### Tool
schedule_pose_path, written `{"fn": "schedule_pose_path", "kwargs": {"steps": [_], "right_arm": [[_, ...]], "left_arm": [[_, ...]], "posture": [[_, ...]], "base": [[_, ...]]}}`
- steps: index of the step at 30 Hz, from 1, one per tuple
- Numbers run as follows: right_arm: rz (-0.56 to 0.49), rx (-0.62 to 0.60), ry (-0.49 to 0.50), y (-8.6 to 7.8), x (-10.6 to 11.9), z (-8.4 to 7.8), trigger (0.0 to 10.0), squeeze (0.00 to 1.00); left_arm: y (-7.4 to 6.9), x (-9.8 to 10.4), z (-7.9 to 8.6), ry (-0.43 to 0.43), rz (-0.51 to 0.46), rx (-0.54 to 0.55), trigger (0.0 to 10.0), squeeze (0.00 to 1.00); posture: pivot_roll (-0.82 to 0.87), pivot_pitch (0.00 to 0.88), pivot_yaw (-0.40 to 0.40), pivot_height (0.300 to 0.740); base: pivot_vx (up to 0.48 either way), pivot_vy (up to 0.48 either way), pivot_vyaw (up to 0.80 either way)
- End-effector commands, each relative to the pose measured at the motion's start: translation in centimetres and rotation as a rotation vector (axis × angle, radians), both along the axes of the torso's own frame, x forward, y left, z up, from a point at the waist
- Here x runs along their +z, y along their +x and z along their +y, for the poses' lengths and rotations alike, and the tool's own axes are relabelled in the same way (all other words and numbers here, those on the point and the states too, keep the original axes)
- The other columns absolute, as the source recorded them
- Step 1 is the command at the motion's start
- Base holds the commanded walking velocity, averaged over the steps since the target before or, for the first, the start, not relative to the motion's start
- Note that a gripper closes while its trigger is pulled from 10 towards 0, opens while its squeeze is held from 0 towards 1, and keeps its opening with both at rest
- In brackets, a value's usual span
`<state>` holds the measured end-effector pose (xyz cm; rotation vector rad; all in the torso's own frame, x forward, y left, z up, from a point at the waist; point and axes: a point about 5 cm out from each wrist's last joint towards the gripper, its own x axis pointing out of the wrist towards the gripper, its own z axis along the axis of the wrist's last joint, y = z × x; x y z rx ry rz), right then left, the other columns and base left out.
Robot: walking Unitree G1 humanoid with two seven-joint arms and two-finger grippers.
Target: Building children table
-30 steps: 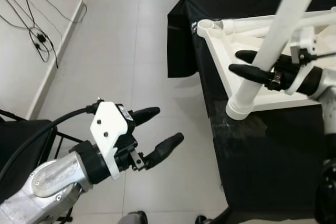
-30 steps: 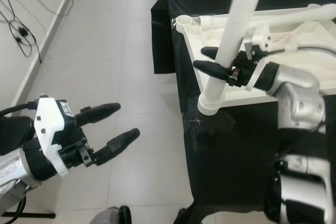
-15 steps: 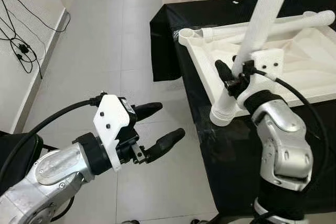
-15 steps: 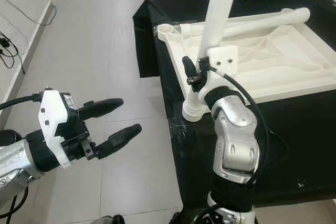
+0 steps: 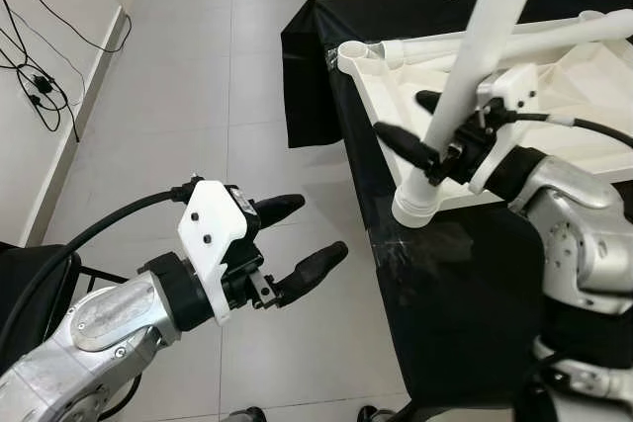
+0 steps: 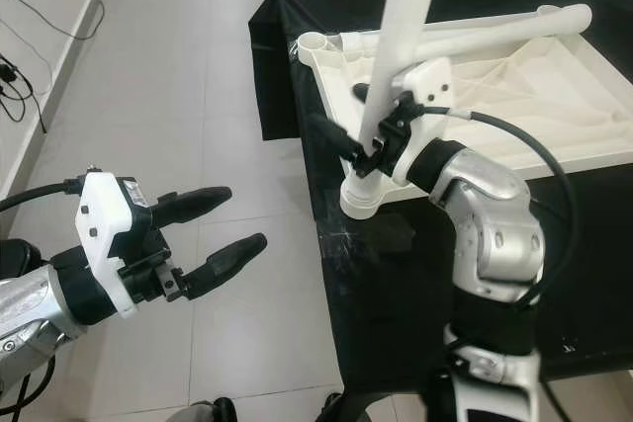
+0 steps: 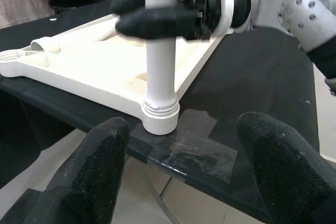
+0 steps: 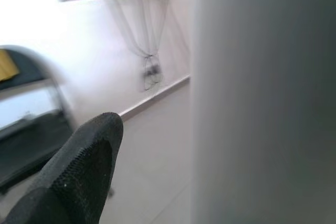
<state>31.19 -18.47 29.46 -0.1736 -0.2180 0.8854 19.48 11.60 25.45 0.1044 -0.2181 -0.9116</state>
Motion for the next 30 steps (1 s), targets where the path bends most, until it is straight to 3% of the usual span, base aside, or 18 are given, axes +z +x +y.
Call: {"fn": "schedule_pose_path", "kwargs": {"steps": [1, 7, 8, 10, 11, 16, 24, 30], "right_arm": [[-0.026, 0.098, -0.022, 0.5, 0.5, 0.6, 10.0, 0.00], [-0.028, 0.203, -0.028, 1.5, 1.7, 0.1, 10.0, 0.00], [-0.019, 0.223, -0.027, 1.8, 1.7, -0.1, 6.6, 0.00], [-0.014, 0.247, -0.031, 2.0, 1.7, -0.3, 6.6, 0.00], [-0.008, 0.260, -0.034, 2.2, 1.6, -0.6, 0.0, 0.00], [0.005, 0.288, -0.040, 2.8, 1.0, -1.2, 0.0, 0.00], [0.003, 0.222, -0.037, 2.7, 0.5, -2.4, 0.0, 0.00], [0.026, -0.017, -0.011, 0.2, -1.1, -2.3, 0.0, 0.00]], "left_arm": [[-0.6, 0.0, 0.0, 0.005, -0.004, -0.002, 10.0, 0.00], [-1.2, 0.1, 0.4, 0.018, -0.003, 0.018, 10.0, 0.00], [-1.3, 0.2, 0.5, 0.023, -0.002, 0.022, 10.0, 0.00], [-1.4, 0.2, 0.6, 0.026, -0.001, 0.025, 10.0, 0.00], [-1.4, 0.2, 0.6, 0.028, -0.001, 0.026, 10.0, 0.00], [-1.3, 0.3, 0.7, 0.029, -0.001, 0.028, 10.0, 0.00], [-1.2, 0.3, 0.6, 0.021, 0.001, 0.027, 10.0, 0.00], [-1.0, 0.1, 0.4, 0.002, 0.005, 0.027, 10.0, 0.00]], "posture": [[0.13, 0.248, -0.010, 0.740], [0.17, 0.259, -0.002, 0.740], [0.18, 0.262, -0.001, 0.740], [0.18, 0.262, 0.000, 0.740], [0.19, 0.264, 0.003, 0.740], [0.18, 0.272, 0.006, 0.740], [0.15, 0.278, -0.001, 0.740], [0.09, 0.279, -0.005, 0.740]], "base": [[0.000, 0.000, 0.00], [0.000, 0.000, 0.00], [0.000, 0.000, 0.00], [0.000, 0.000, 0.00], [0.000, 0.000, 0.00], [0.000, 0.000, 0.00], [0.000, 0.000, 0.00], [0.000, 0.000, 0.00]]}}
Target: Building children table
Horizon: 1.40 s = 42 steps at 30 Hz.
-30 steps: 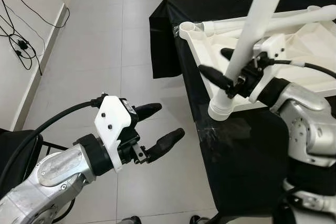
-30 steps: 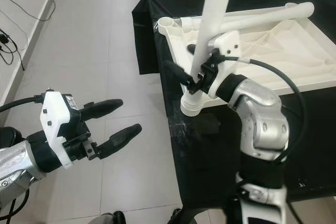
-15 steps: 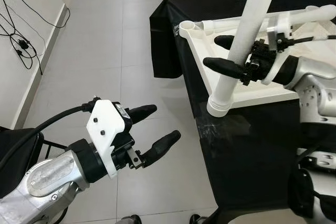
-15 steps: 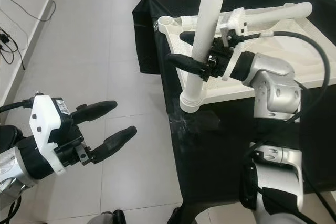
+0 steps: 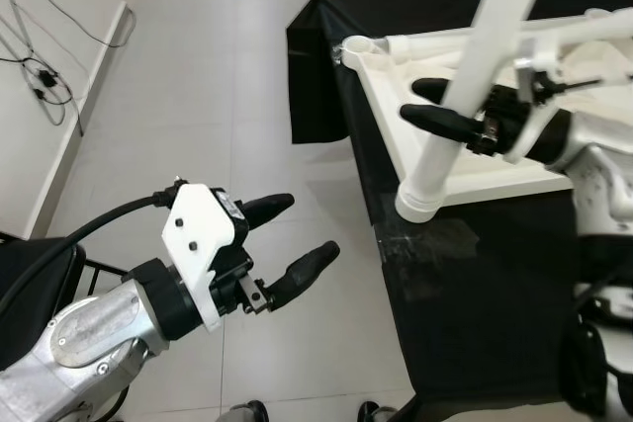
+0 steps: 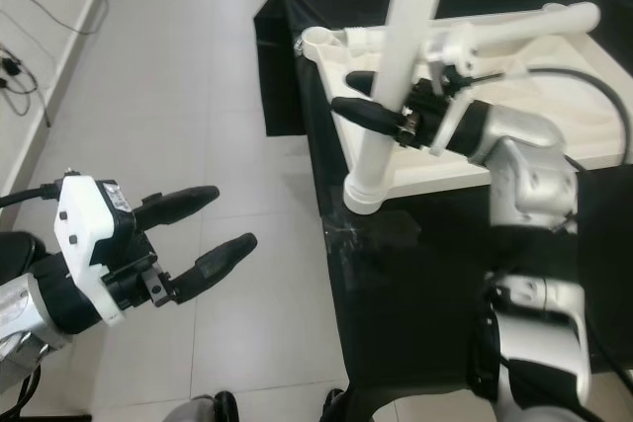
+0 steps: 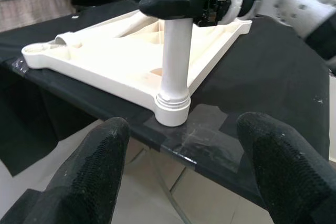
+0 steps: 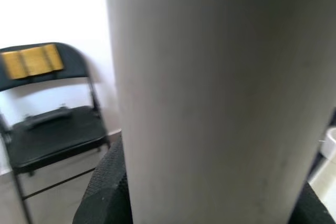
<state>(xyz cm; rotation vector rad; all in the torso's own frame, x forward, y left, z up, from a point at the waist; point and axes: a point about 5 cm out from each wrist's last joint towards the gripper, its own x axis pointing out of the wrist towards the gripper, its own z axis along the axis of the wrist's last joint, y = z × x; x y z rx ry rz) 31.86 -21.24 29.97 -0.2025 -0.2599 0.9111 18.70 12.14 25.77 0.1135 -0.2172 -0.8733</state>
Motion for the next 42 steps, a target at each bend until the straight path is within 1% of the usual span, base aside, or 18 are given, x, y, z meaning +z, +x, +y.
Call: {"fn": "schedule_pose_path", "kwargs": {"steps": [1, 2, 3, 4, 6, 14, 15, 16, 17, 20, 21, 27, 29, 30, 31, 32, 33, 42], "right_arm": [[0.073, -0.046, 0.000, -0.4, -1.6, 0.5, 0.0, 0.00], [0.085, -0.239, 0.019, -0.5, -2.8, 1.2, 0.0, 0.00], [0.114, -0.642, 0.056, -0.8, -4.5, 1.0, 0.0, 0.00], [0.114, -0.642, 0.056, -0.8, -4.5, 1.0, 0.0, 0.00], [0.172, -0.896, 0.068, -3.5, -7.5, 2.7, 0.0, 0.00], [0.178, -0.893, 0.156, -2.9, -7.4, 4.9, 0.0, 0.00], [0.181, -0.906, 0.167, -2.8, -7.2, 5.1, 3.7, 0.00], [0.185, -0.918, 0.173, -2.8, -7.0, 5.3, 3.7, 0.00], [0.198, -0.928, 0.180, -3.0, -7.0, 5.8, 10.0, 0.00], [0.203, -0.904, 0.200, -3.3, -6.8, 6.2, 10.0, 0.00], [0.189, -0.856, 0.216, -3.4, -6.4, 6.5, 10.0, 1.00], [0.128, -0.602, 0.258, -2.9, -4.4, 6.3, 10.0, 1.00], [0.106, -0.339, 0.156, -2.4, -3.6, 6.1, 10.0, 1.00], [0.103, -0.246, 0.095, -2.3, -3.6, 6.0, 10.0, 0.86], [0.103, -0.246, 0.095, -2.3, -3.6, 6.0, 10.0, 0.86], [0.087, -0.125, 0.017, -2.2, -3.9, 5.8, 10.0, 0.61], [0.118, -0.046, -0.038, -1.5, -4.5, 5.3, 10.0, 0.00], [0.166, 0.125, -0.077, 2.2, -3.7, 3.0, 10.0, 0.00]], "left_arm": [[-0.2, -0.2, -0.1, -0.001, 0.009, -0.012, 10.0, 0.00], [-0.1, -0.2, -0.2, -0.002, 0.011, -0.017, 10.0, 0.00], [0.1, -0.3, -0.2, -0.003, 0.012, -0.022, 10.0, 0.00], [0.1, -0.3, -0.2, -0.003, 0.012, -0.022, 10.0, 0.00], [0.4, -0.2, -0.4, -0.008, 0.007, -0.035, 10.0, 0.00], [1.3, 0.0, -0.8, -0.014, -0.006, -0.063, 10.0, 0.00], [1.5, 0.0, -0.9, -0.014, -0.009, -0.064, 10.0, 0.00], [1.6, 0.0, -0.9, -0.015, -0.012, -0.064, 10.0, 0.00], [1.8, 0.1, -0.9, -0.020, -0.018, -0.062, 10.0, 0.00], [1.7, 0.2, -1.0, -0.020, -0.023, -0.064, 10.0, 0.00], [1.6, 0.2, -1.0, -0.022, -0.023, -0.066, 10.0, 0.00], [1.2, 0.1, -0.8, -0.023, -0.017, -0.048, 10.0, 0.00], [1.2, 0.0, -0.7, -0.028, -0.015, -0.044, 10.0, 0.00], [1.3, -0.1, -0.7, -0.028, -0.015, -0.045, 10.0, 0.00], [1.3, -0.1, -0.7, -0.028, -0.015, -0.045, 10.0, 0.00], [1.4, -0.3, -0.7, -0.024, -0.012, -0.046, 10.0, 0.00], [1.4, -0.3, -0.7, -0.023, -0.013, -0.048, 10.0, 0.00], [1.2, 0.0, -0.6, -0.024, -0.019, -0.039, 10.0, 0.00]], "posture": [[0.09, 0.279, -0.005, 0.740], [0.08, 0.275, 0.003, 0.740], [0.05, 0.270, 0.008, 0.740], [0.05, 0.270, 0.008, 0.740], [0.05, 0.262, 0.012, 0.740], [0.02, 0.221, 0.037, 0.740], [0.02, 0.204, 0.042, 0.740], [0.02, 0.204, 0.042, 0.740], [0.02, 0.199, 0.045, 0.740], [0.02, 0.199, 0.045, 0.740], [0.04, 0.201, 0.043, 0.740], [0.05, 0.212, 0.032, 0.740], [0.05, 0.215, 0.029, 0.740], [0.05, 0.216, 0.029, 0.740], [0.05, 0.216, 0.029, 0.740], [0.05, 0.219, 0.033, 0.740], [0.05, 0.220, 0.040, 0.740], [0.11, 0.238, 0.034, 0.740]], "base": [[0.000, 0.000, 0.00], [0.000, 0.000, 0.00], [0.000, 0.000, 0.00], [0.000, 0.000, 0.00], [0.000, 0.000, 0.00], [0.000, 0.000, 0.00], [0.000, 0.000, 0.00], [0.000, 0.000, 0.00], [0.000, 0.000, 0.00], [0.000, 0.000, 0.00], [0.000, 0.000, 0.00], [0.000, 0.000, 0.00], [0.000, 0.000, 0.00], [0.000, 0.000, 0.00], [0.000, 0.000, 0.00], [0.000, 0.000, 0.00], [0.000, 0.000, 0.00], [0.000, 0.000, 0.00]]}}
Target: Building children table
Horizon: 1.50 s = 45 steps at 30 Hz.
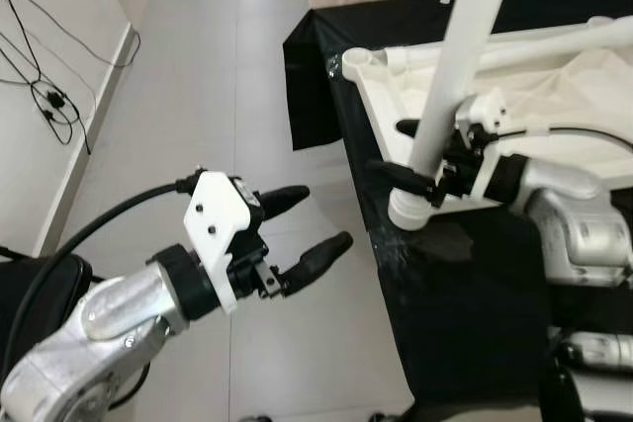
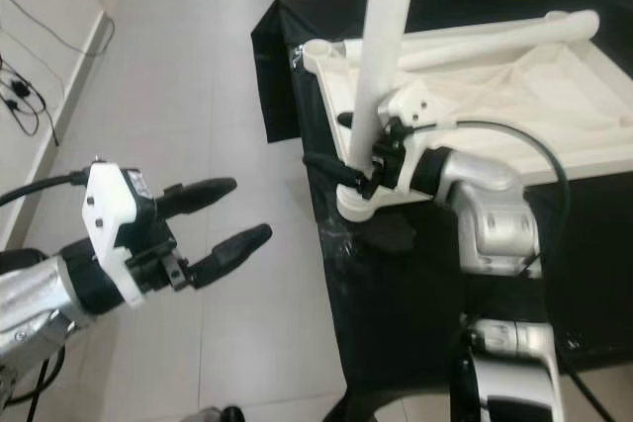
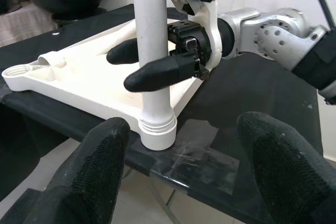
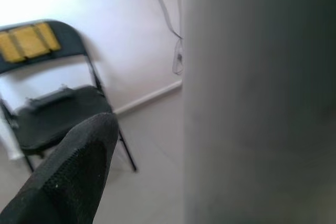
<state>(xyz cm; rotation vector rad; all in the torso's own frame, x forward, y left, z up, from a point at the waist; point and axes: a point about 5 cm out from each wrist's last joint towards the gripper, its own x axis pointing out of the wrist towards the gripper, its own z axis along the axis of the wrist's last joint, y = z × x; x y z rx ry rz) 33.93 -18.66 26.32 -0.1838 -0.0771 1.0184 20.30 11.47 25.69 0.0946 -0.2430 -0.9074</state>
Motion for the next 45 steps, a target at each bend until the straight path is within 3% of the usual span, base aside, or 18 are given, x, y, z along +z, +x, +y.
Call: {"fn": "schedule_pose_path", "kwargs": {"steps": [1, 7, 8, 9, 10, 11, 12, 20, 24, 28, 30, 31, 32, 34, 35, 37, 40, 45], "right_arm": [[0.000, 0.060, 0.003, 0.5, 0.3, 0.2, 10.0, 0.00], [0.001, 0.153, -0.006, 2.0, 1.6, -0.3, 10.0, 0.00], [0.002, 0.166, -0.012, 2.1, 1.7, -0.3, 8.7, 0.00], [0.002, 0.166, -0.012, 2.1, 1.7, -0.3, 8.7, 0.00], [-0.001, 0.178, -0.014, 2.2, 2.0, -0.3, 7.1, 0.00], [-0.001, 0.178, -0.014, 2.2, 2.0, -0.3, 7.1, 0.00], [0.001, 0.204, -0.016, 2.4, 2.4, -0.4, 0.0, 0.00], [0.013, 0.261, -0.038, 2.5, 3.1, -1.3, 0.0, 0.00], [-0.009, 0.117, -0.120, 1.7, 1.5, -3.5, 0.0, 0.00], [-0.008, 0.065, -0.112, 0.7, 0.9, -4.2, 0.0, 0.00], [0.053, -0.120, -0.045, -1.9, -1.2, -4.1, 0.0, 0.00], [0.053, -0.120, -0.045, -1.9, -1.2, -4.1, 0.0, 0.00], [0.088, -0.286, -0.030, -3.2, -2.5, -3.9, 0.0, 0.00], [0.099, -0.838, -0.052, -4.5, -4.3, -5.2, 0.0, 0.00], [0.099, -0.838, -0.052, -4.5, -4.3, -5.2, 0.0, 0.00], [0.142, -1.030, 0.000, -6.5, -5.9, -3.8, 0.0, 0.00], [0.137, -1.053, 0.056, -6.4, -5.9, -3.0, 0.0, 0.00], [0.093, -1.018, 0.115, -4.5, -4.6, -0.9, 0.0, 0.00]], "left_arm": [[-0.5, 0.1, 0.2, 0.000, -0.004, 0.007, 10.0, 0.00], [-0.7, 0.2, 0.5, 0.008, -0.007, 0.020, 10.0, 0.00], [-0.7, 0.2, 0.5, 0.009, -0.007, 0.020, 10.0, 0.00], [-0.7, 0.2, 0.5, 0.009, -0.007, 0.020, 10.0, 0.00], [-0.7, 0.1, 0.6, 0.011, -0.008, 0.021, 10.0, 0.00], [-0.7, 0.1, 0.6, 0.011, -0.008, 0.021, 10.0, 0.00], [-0.7, 0.2, 0.6, 0.012, -0.010, 0.025, 10.0, 0.00], [-0.7, 0.2, 0.6, 0.007, -0.012, 0.032, 10.0, 0.00], [-0.7, 0.1, 0.4, 0.000, -0.008, 0.032, 10.0, 0.00], [-0.7, 0.0, 0.4, -0.003, -0.006, 0.033, 10.0, 0.00], [-0.7, -0.1, 0.4, -0.007, 0.000, 0.031, 10.0, 0.00], [-0.7, -0.1, 0.4, -0.007, 0.000, 0.031, 10.0, 0.00], [-0.6, -0.1, 0.4, -0.009, 0.002, 0.028, 10.0, 0.00], [-0.6, -0.2, 0.6, -0.006, 0.005, 0.024, 10.0, 0.00], [-0.6, -0.2, 0.6, -0.006, 0.005, 0.024, 10.0, 0.00], [-0.5, -0.2, 0.5, -0.012, 0.008, 0.016, 10.0, 0.00], [-0.3, -0.2, 0.3, -0.019, 0.010, 0.009, 10.0, 0.00], [-0.2, -0.2, 0.0, -0.016, 0.000, 0.001, 10.0, 0.00]], "posture": [[0.12, 0.239, 0.032, 0.740], [0.13, 0.232, 0.028, 0.740], [0.13, 0.232, 0.028, 0.740], [0.13, 0.232, 0.028, 0.740], [0.13, 0.229, 0.025, 0.740], [0.13, 0.229, 0.025, 0.740], [0.14, 0.226, 0.022, 0.740], [0.12, 0.227, 0.016, 0.740], [0.10, 0.238, 0.001, 0.740], [0.09, 0.240, -0.001, 0.740], [0.06, 0.247, 0.002, 0.740], [0.06, 0.247, 0.002, 0.740], [0.06, 0.247, 0.003, 0.740], [0.05, 0.250, 0.010, 0.740], [0.05, 0.250, 0.010, 0.740], [0.03, 0.248, 0.022, 0.740], [0.02, 0.239, 0.028, 0.740], [0.03, 0.226, 0.018, 0.740]], "base": [[0.000, 0.000, 0.00], [0.000, 0.000, 0.00], [0.000, 0.000, 0.00], [0.000, 0.000, 0.00], [0.000, 0.000, 0.00], [0.000, 0.000, 0.00], [0.000, 0.000, 0.00], [0.000, 0.000, 0.00], [0.000, 0.000, 0.00], [0.000, 0.000, 0.00], [0.000, 0.000, 0.00], [0.000, 0.000, 0.00], [0.000, 0.000, 0.00], [0.000, 0.000, 0.00], [0.000, 0.000, 0.00], [0.000, 0.000, 0.00], [0.000, 0.000, 0.00], [0.000, 0.000, 0.00]]}}
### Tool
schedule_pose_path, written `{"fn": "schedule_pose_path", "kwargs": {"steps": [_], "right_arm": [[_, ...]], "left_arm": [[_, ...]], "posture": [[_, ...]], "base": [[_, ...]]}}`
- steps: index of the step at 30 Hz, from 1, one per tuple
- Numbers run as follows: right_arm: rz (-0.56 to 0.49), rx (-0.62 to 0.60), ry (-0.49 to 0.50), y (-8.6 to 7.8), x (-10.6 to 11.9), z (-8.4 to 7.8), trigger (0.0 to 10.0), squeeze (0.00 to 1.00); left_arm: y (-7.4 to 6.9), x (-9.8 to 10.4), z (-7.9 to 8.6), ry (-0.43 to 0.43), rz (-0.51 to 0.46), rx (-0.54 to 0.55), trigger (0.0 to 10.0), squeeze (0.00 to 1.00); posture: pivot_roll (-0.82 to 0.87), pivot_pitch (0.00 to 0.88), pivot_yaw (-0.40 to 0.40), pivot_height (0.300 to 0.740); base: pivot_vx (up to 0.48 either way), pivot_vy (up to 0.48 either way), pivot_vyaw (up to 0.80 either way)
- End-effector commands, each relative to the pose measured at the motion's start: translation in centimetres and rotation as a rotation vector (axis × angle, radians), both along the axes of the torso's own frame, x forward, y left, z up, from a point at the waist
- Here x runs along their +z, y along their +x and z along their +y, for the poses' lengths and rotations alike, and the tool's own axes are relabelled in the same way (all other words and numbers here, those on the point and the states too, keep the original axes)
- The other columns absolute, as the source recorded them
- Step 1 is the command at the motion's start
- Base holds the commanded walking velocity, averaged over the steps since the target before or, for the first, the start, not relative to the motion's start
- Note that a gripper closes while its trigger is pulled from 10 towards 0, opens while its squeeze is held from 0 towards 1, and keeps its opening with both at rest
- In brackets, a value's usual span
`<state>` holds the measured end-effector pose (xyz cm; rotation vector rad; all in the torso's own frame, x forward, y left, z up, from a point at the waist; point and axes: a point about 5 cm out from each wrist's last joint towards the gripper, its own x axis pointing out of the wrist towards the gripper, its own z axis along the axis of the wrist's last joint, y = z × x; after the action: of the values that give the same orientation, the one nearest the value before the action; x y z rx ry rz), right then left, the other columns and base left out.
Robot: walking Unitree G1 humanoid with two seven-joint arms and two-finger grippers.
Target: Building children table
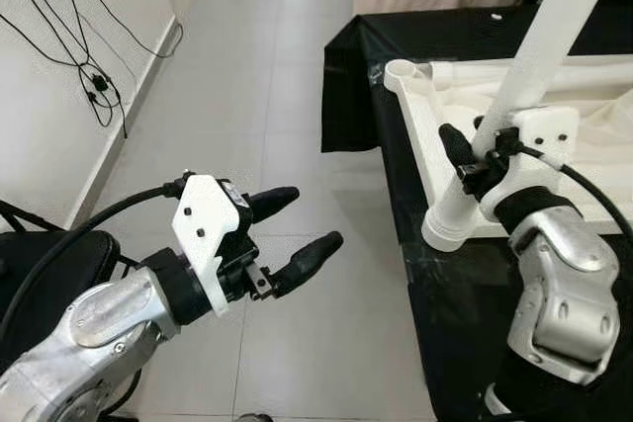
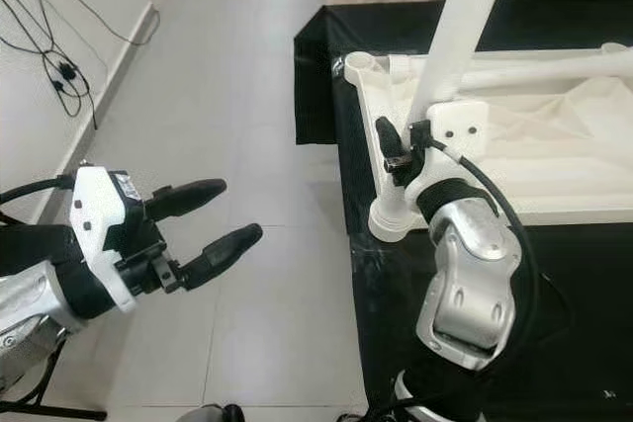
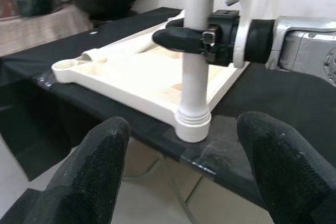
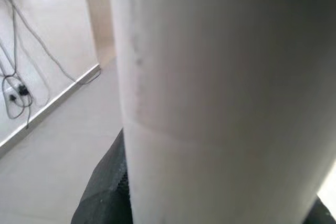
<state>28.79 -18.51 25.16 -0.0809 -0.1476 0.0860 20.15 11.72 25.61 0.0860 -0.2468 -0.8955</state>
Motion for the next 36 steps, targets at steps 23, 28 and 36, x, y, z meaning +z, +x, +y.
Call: {"fn": "schedule_pose_path", "kwargs": {"steps": [23, 28, 36], "right_arm": [[0.026, 0.875, -0.095, 5.9, 1.8, 0.4, 10.0, 0.00], [-0.009, 0.946, -0.098, 7.0, 3.2, 0.3, 10.0, 0.00], [-0.032, 1.042, -0.111, 7.5, 4.2, -0.5, 0.0, 0.00]], "left_arm": [[-0.9, 0.1, -0.4, -0.007, 0.003, 0.016, 10.0, 0.00], [-1.4, 0.1, 0.0, 0.004, 0.012, 0.026, 10.0, 0.00], [-1.6, 0.2, 0.2, 0.011, 0.017, 0.028, 10.0, 0.00]], "posture": [[0.11, 0.261, 0.006, 0.740], [0.13, 0.279, 0.014, 0.740], [0.15, 0.292, 0.020, 0.740]], "base": [[0.000, 0.000, 0.00], [0.000, 0.000, 0.00], [0.000, 0.000, 0.00]]}}
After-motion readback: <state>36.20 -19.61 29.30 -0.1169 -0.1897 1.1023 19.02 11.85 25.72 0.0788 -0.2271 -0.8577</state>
